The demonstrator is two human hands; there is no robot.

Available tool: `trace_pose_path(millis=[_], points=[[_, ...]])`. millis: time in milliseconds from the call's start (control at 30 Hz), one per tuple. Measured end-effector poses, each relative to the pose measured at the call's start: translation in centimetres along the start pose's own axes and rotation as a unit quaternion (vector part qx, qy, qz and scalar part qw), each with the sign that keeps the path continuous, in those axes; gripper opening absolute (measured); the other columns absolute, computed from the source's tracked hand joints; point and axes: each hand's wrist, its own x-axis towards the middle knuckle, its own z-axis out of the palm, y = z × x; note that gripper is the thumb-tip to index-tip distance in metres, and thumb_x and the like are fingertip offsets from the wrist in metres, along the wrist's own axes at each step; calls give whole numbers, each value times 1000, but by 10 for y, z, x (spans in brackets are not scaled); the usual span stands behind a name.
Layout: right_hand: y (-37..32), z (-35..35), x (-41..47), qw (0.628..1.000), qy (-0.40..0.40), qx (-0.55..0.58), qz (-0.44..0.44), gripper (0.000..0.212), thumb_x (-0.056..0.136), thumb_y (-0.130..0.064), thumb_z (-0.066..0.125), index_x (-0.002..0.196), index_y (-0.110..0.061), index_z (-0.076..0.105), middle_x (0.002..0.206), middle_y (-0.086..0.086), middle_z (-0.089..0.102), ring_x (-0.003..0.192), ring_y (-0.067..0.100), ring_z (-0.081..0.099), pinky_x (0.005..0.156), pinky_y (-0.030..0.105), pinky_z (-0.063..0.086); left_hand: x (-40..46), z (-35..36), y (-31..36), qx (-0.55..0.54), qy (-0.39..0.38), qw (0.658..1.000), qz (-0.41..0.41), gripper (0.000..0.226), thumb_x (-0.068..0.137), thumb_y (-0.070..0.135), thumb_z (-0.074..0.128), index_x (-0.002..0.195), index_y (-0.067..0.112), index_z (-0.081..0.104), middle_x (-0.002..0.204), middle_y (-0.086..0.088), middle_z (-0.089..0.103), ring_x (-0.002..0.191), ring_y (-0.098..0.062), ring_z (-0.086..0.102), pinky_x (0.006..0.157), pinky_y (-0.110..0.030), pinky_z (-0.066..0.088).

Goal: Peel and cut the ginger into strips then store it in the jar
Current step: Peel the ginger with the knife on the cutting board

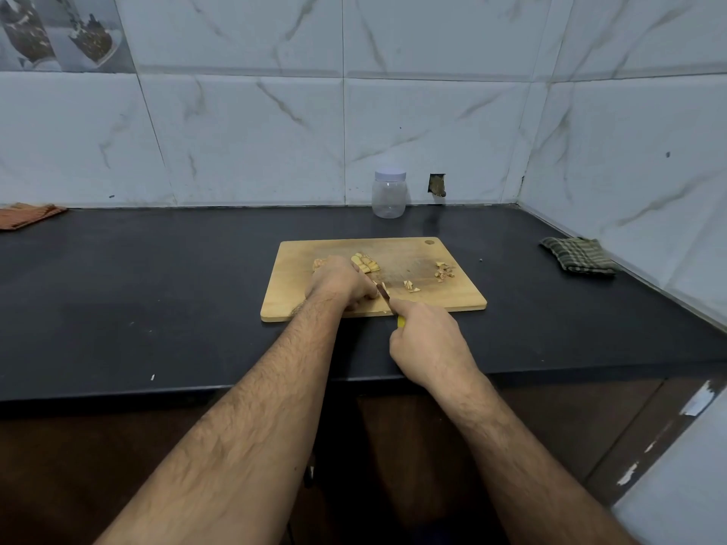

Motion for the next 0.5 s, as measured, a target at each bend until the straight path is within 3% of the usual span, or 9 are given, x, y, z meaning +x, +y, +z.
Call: trace_pose_path(millis=[500], points=[[-3,-2,0,1000,-15,-18,6,49,93,-10,51,139,-27,53,126,5,62,116,26,56,91,37,53,-1,-1,-2,-5,-2,1000,8,11,75,24,81,74,22,71,70,5,70,51,-12,56,72,-28,57]])
